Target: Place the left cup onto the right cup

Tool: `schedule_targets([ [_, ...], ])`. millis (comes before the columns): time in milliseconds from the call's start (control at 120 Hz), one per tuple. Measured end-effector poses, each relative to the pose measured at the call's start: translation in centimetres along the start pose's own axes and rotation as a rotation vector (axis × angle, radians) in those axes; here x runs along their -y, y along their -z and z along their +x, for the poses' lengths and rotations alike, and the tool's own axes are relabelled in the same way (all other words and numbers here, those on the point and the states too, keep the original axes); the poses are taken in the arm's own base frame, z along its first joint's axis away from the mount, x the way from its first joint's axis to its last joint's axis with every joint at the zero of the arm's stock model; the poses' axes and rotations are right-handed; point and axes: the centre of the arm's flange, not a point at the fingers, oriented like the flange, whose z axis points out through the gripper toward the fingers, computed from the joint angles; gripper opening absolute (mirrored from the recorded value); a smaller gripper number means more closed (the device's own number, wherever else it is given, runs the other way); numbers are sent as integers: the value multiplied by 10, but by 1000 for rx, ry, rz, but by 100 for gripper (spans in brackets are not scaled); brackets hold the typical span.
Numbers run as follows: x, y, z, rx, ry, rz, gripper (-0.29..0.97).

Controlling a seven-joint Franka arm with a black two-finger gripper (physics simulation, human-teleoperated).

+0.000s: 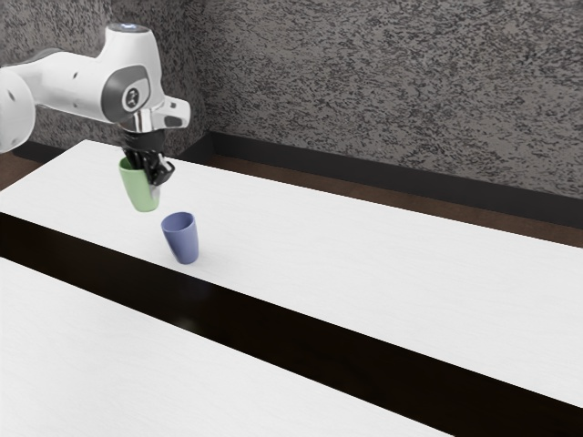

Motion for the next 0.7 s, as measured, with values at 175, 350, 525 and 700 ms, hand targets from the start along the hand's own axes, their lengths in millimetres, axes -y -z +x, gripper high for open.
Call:
schedule_targets([
  [175,-6,0,9,-4,-8,-1,-10],
  [350,-14,-1,15,-7,-19,-5,-10],
  [525,-21,-4,19,-6,-28,-10,-10],
  [700,-27,-3,25,-12,-37,-12,-10],
])
